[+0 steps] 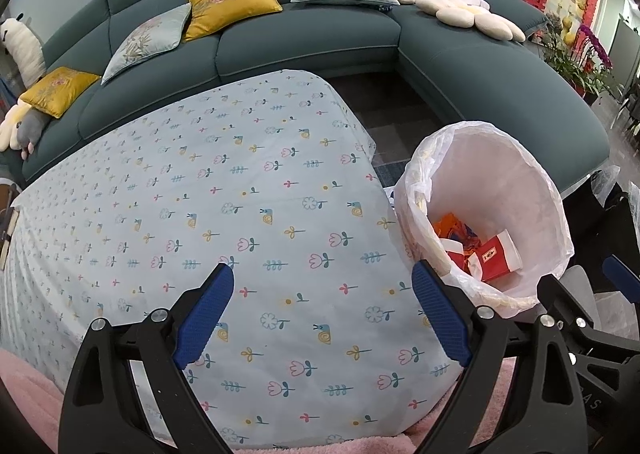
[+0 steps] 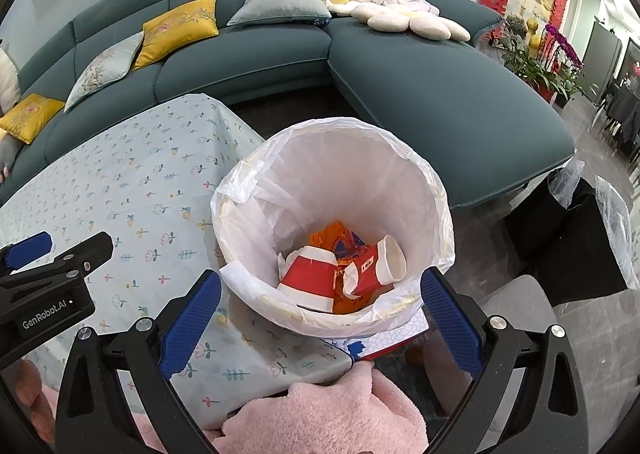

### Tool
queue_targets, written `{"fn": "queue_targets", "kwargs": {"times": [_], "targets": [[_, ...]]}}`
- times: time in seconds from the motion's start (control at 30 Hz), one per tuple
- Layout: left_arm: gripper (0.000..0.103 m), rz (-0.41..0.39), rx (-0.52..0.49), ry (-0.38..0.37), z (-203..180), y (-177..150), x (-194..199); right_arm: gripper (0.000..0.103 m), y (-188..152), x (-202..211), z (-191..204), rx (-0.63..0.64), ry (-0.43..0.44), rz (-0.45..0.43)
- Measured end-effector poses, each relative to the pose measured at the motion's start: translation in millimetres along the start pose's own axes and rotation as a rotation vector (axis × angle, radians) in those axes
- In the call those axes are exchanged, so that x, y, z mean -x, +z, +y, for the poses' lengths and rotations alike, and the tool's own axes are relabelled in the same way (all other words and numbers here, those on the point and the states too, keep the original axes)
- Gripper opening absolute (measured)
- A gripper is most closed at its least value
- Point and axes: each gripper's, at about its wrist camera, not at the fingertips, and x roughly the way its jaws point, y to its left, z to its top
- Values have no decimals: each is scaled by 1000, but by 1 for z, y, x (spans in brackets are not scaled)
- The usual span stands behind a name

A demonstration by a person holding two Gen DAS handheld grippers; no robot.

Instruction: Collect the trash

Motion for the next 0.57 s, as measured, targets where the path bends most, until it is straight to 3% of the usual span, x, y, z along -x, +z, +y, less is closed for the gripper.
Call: {"fn": "queue_targets", "kwargs": {"times": [0.57], "targets": [[86, -4, -21, -25, -1, -2, 0, 96, -2, -4, -2, 2, -4, 1]]}}
